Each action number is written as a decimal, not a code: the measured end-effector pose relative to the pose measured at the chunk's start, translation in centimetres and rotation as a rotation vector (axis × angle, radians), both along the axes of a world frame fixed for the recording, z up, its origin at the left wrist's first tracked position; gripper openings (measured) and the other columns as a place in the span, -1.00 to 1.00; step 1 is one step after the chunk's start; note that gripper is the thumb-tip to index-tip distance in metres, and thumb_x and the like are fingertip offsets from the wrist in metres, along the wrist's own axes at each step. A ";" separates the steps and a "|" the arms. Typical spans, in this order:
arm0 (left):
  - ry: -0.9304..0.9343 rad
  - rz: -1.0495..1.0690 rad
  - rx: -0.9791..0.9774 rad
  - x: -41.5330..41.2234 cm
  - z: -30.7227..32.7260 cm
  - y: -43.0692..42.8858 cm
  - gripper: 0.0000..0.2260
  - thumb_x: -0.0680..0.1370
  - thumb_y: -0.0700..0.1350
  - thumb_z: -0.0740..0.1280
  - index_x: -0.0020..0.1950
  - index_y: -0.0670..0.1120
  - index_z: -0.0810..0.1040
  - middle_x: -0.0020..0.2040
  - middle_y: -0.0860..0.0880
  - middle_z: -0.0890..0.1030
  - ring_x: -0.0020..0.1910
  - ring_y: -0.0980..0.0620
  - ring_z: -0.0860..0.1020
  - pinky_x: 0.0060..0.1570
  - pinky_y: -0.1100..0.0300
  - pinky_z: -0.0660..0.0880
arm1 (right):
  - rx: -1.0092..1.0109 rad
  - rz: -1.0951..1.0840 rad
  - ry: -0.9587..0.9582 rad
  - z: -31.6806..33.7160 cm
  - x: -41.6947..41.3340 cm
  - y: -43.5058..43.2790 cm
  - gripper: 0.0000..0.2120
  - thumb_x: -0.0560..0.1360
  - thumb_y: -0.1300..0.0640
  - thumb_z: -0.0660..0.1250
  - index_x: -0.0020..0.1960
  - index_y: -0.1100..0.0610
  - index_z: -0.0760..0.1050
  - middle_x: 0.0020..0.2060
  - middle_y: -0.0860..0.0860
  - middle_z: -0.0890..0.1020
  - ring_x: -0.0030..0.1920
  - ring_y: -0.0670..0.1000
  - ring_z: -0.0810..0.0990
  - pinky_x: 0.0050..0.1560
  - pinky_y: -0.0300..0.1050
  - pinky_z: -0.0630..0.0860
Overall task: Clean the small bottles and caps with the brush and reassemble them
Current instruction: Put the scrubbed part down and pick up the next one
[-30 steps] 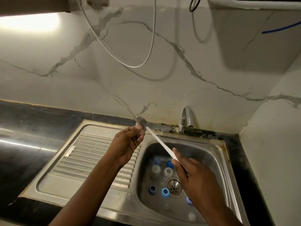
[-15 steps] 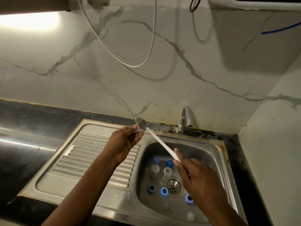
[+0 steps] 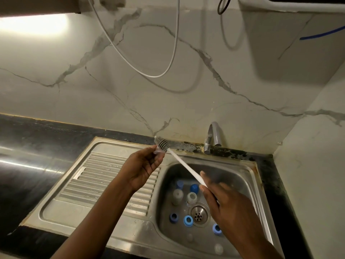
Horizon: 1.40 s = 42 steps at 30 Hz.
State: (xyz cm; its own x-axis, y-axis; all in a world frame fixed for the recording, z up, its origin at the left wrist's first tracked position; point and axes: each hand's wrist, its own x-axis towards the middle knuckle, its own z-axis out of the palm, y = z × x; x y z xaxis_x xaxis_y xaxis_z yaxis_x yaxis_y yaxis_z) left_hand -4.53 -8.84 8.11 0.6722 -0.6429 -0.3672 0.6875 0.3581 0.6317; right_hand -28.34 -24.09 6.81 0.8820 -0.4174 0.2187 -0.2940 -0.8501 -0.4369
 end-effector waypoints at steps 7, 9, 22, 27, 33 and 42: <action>-0.072 -0.034 0.045 -0.4 -0.2 -0.8 -0.84 0.57 -0.26 0.41 0.10 -0.30 0.68 0.09 -0.28 0.71 -0.10 -0.01 0.72 -0.05 0.20 0.70 | 0.062 -0.029 -0.029 -0.6 1.4 -0.3 -0.47 0.64 -0.29 -0.03 0.59 -0.28 0.17 -0.22 -0.17 0.52 -0.29 -0.15 0.55 -0.27 -0.24 0.59; -0.053 -0.044 0.032 -0.2 -0.1 -0.5 -0.80 0.59 -0.27 0.38 0.18 -0.32 0.65 0.14 -0.31 0.69 -0.08 -0.02 0.72 -0.03 0.19 0.70 | 0.087 -0.027 -0.030 -0.4 1.7 -0.4 -0.49 0.65 -0.27 0.02 0.59 -0.27 0.20 -0.24 -0.16 0.53 -0.32 -0.14 0.56 -0.28 -0.21 0.60; 0.016 -0.047 -0.018 -0.8 -0.4 -0.6 -0.86 0.52 -0.31 0.41 0.06 -0.31 0.67 0.06 -0.28 0.70 0.01 -0.12 0.73 0.15 0.01 0.66 | 0.063 -0.028 -0.022 -1.0 0.8 -0.4 -0.50 0.66 -0.27 -0.01 0.60 -0.31 0.16 -0.18 -0.19 0.52 -0.21 -0.17 0.55 -0.23 -0.28 0.55; -0.116 -0.017 0.077 -1.0 -0.9 -0.7 -0.77 0.55 -0.33 0.41 0.21 -0.28 0.65 0.12 -0.25 0.71 0.05 -0.09 0.73 0.00 0.15 0.69 | 0.159 -0.026 -0.053 -0.8 1.4 -0.3 -0.56 0.67 -0.25 0.09 0.54 -0.32 0.27 -0.31 -0.18 0.54 -0.20 -0.19 0.60 -0.27 -0.28 0.56; -0.106 0.009 0.060 -0.3 -0.3 0.4 -0.73 0.64 -0.34 0.31 0.34 -0.31 0.58 0.23 -0.32 0.68 0.11 -0.13 0.72 0.05 0.11 0.70 | 0.164 -0.015 -0.080 -0.8 0.4 -0.6 -0.55 0.65 -0.27 0.06 0.53 -0.35 0.18 -0.30 -0.17 0.52 -0.08 -0.25 0.57 -0.22 -0.31 0.54; -0.125 -0.105 0.057 -1.6 0.2 0.1 -0.72 0.55 -0.32 0.38 0.25 -0.35 0.63 0.19 -0.33 0.69 0.06 -0.13 0.73 0.02 0.13 0.70 | 0.144 -0.030 -0.023 -0.7 1.6 -0.3 -0.52 0.67 -0.25 0.06 0.59 -0.28 0.24 -0.25 -0.19 0.52 -0.28 -0.16 0.56 -0.31 -0.31 0.47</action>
State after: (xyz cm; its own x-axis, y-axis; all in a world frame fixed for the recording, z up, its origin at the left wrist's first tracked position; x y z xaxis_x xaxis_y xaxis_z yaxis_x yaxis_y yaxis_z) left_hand -6.16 -8.77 8.35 0.6448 -0.6928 -0.3229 0.6345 0.2496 0.7315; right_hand -26.73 -24.38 6.10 0.8639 -0.4722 0.1751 -0.3068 -0.7692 -0.5606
